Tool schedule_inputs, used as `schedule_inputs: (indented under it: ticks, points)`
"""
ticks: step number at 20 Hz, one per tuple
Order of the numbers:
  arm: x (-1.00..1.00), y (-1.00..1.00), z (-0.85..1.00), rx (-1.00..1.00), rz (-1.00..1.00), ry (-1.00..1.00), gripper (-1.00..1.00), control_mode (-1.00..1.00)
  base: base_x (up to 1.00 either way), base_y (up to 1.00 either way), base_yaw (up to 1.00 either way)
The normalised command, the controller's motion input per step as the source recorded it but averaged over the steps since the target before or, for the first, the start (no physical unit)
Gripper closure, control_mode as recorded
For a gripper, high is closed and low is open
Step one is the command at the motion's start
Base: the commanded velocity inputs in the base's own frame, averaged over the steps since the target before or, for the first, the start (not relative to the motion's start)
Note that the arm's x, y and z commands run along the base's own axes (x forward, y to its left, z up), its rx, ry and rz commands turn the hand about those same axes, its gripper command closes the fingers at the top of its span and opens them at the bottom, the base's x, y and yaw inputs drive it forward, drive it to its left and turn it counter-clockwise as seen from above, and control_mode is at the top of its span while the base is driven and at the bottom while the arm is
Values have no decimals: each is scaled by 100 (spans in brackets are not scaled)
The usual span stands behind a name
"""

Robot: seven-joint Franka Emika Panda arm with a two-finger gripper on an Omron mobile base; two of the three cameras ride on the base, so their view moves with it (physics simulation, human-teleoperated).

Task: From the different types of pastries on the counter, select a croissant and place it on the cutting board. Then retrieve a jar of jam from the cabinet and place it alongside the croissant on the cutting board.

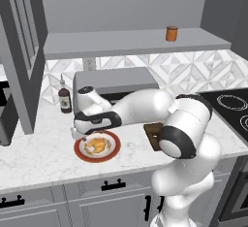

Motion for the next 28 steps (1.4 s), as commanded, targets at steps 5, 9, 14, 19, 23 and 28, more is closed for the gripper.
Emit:
schedule_inputs:
  ticks: [5, 9, 14, 19, 23, 28]
  points:
    - [2, 0, -25, 0, 2, 0, -100, -100, 0, 0, 0]
    - [0, -14, -5, 0, 3, -1, -100, -100, 0, 0, 0]
    - [0, -23, -8, -1, 5, -3, -100, -100, 0, 0, 0]
    - [0, -13, -38, -1, 6, 0, -100, -100, 0, 0, 0]
    - [7, -1, -40, 0, 5, -3, -100, -100, 0, 0, 0]
    - [12, 0, -28, 0, 2, -5, -100, -100, 0, 0, 0]
